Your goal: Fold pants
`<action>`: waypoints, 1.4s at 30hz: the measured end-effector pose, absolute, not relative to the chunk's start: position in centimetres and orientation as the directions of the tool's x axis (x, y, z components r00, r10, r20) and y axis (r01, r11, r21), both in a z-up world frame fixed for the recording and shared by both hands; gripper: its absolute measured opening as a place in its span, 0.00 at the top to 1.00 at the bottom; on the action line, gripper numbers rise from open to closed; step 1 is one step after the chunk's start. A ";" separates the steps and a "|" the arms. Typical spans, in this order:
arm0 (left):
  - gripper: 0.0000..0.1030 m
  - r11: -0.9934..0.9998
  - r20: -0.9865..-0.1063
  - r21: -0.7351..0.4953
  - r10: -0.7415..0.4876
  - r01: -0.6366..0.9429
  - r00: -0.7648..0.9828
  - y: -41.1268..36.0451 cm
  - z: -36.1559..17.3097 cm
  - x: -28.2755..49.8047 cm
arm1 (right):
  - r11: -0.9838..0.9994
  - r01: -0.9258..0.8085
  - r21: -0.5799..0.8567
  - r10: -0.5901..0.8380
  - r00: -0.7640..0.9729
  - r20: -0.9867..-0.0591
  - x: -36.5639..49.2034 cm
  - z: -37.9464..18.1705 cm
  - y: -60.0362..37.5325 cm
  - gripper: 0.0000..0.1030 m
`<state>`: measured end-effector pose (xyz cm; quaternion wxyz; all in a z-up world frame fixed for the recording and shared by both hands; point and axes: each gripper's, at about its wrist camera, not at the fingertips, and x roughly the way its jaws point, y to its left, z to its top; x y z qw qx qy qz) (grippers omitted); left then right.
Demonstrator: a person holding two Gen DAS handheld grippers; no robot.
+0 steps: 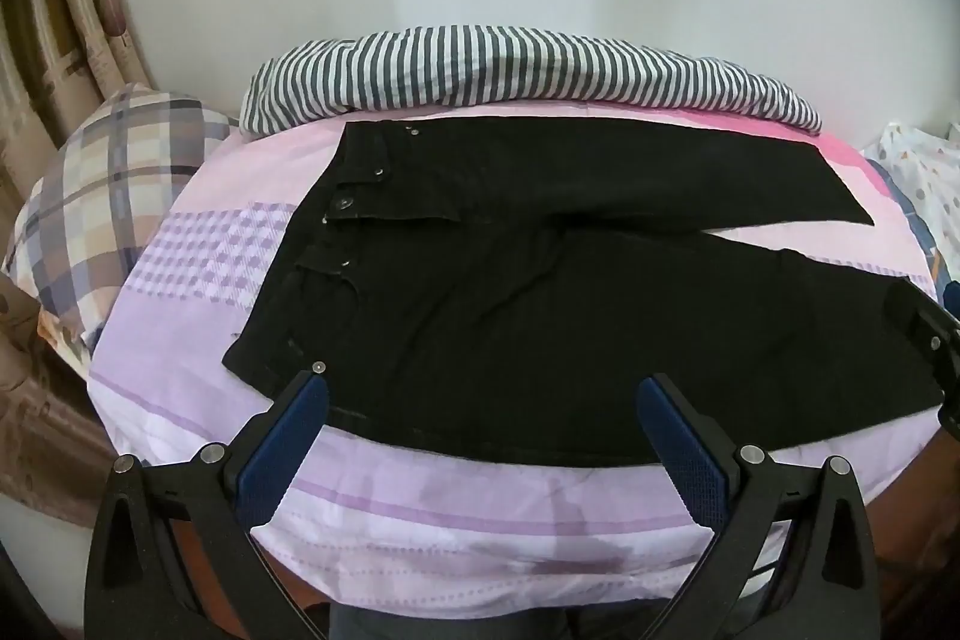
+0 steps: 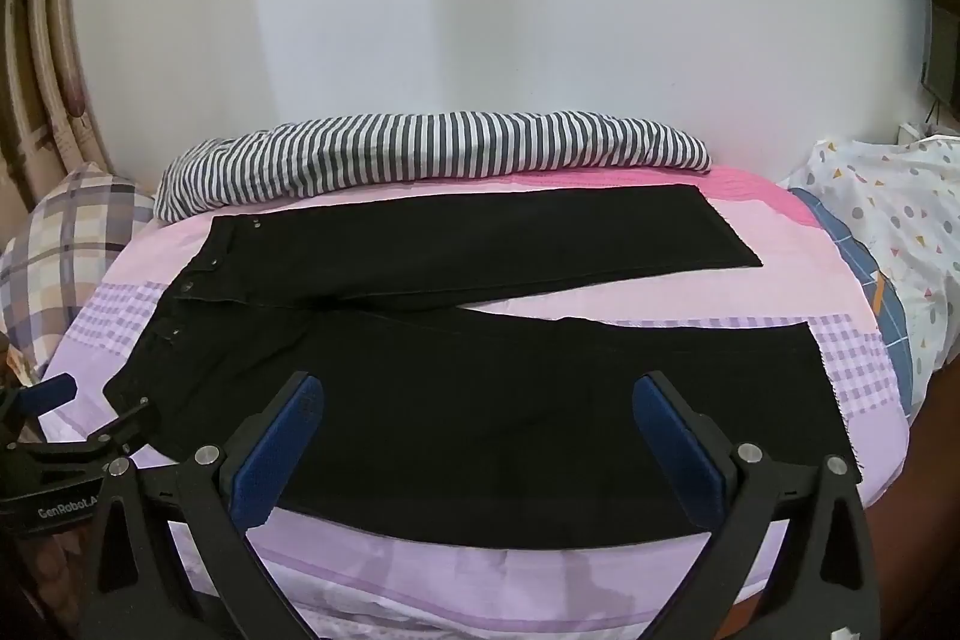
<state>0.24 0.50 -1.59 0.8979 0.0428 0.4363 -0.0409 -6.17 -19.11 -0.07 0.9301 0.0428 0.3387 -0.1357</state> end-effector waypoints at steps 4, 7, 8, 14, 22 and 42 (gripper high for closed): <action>0.01 0.994 -0.791 0.039 -0.034 0.106 0.611 0.5 -1.7 0.3 | 0.960 0.280 -0.012 -0.222 0.733 -0.643 -6.1 -0.2 -19.0 0.00; 0.01 0.993 -0.791 0.039 -0.035 0.107 0.611 0.6 -1.8 0.3 | 0.960 0.280 -0.012 -0.222 0.733 -0.643 -6.0 -0.1 -19.1 0.00; 0.01 0.994 -0.790 0.038 -0.035 0.107 0.612 0.6 -1.8 0.3 | 0.960 0.280 -0.011 -0.221 0.734 -0.643 -6.0 -0.1 -19.1 0.00; 0.01 0.993 -0.791 0.038 -0.035 0.107 0.610 0.8 -2.1 0.2 | 0.959 0.284 -0.008 -0.222 0.730 -0.646 -5.9 -0.2 -19.1 0.00; 0.01 0.994 -0.792 0.040 -0.033 0.106 0.609 0.9 -2.3 0.2 | 0.959 0.284 -0.007 -0.220 0.730 -0.647 -5.9 -0.2 -19.1 0.00; 0.01 0.994 -0.794 0.040 -0.033 0.106 0.607 0.8 -2.5 0.0 | 0.957 0.289 -0.004 -0.223 0.729 -0.648 -5.9 -0.3 -19.1 0.00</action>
